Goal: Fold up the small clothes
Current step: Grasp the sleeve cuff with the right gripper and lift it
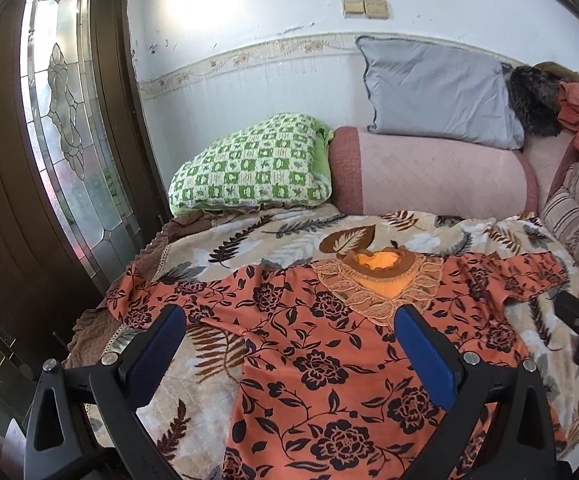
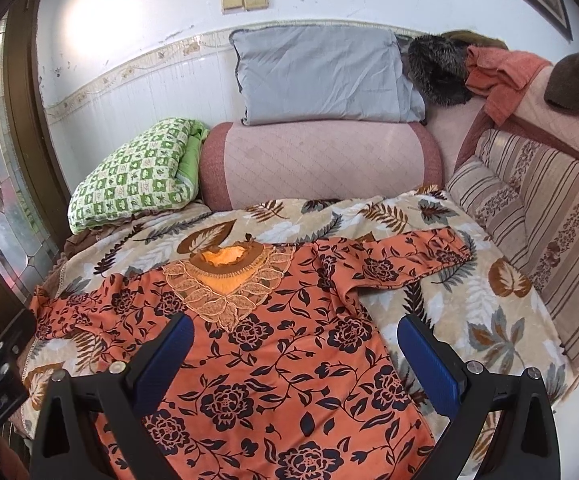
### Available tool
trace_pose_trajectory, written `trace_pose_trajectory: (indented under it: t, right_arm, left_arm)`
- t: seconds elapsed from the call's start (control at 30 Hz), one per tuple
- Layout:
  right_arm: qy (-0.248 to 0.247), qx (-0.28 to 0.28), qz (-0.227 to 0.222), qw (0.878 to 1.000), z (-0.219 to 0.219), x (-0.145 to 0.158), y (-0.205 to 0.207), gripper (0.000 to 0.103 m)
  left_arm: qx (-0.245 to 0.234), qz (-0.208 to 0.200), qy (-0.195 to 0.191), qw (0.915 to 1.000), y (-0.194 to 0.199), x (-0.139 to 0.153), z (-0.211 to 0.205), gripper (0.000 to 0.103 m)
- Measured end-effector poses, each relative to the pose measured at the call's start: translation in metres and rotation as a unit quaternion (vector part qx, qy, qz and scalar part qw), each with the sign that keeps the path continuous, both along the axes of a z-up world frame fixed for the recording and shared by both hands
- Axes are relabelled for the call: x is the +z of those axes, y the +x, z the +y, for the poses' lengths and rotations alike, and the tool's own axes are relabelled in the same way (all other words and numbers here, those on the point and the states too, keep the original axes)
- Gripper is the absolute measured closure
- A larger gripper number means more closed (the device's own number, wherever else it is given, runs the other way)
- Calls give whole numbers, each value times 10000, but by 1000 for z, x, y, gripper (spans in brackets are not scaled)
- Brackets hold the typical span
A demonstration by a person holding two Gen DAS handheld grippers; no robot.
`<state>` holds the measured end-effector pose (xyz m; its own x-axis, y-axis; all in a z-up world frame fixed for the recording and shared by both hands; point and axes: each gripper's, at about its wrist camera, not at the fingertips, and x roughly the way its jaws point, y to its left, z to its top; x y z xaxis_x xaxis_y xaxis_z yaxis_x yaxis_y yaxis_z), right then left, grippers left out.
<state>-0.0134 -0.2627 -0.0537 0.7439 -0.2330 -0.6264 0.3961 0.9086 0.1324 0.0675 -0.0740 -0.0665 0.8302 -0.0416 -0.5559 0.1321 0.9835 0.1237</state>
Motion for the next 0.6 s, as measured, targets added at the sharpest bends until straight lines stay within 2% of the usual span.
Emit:
trace_pose_trajectory:
  t: [0.07,0.23,0.37,0.6]
  right_arm:
    - [83,3,86,9999,-14,-11,7,0]
    - [138,-562,460,9973,-66,-40,18,0]
    - [88,-862,635,9942,-98,-53,25,0]
    - [26,-894,776,9930,-117,-70,54,0]
  left_arm:
    - [72,94,9,9999,16,-12,-5,0]
    - [48,401,-196,9990,53,-37,-25,0]
    - [-31,375,-221,9990,68,-44,-42,0]
    - [-8,339,-401,9986,94,-53,-50,0]
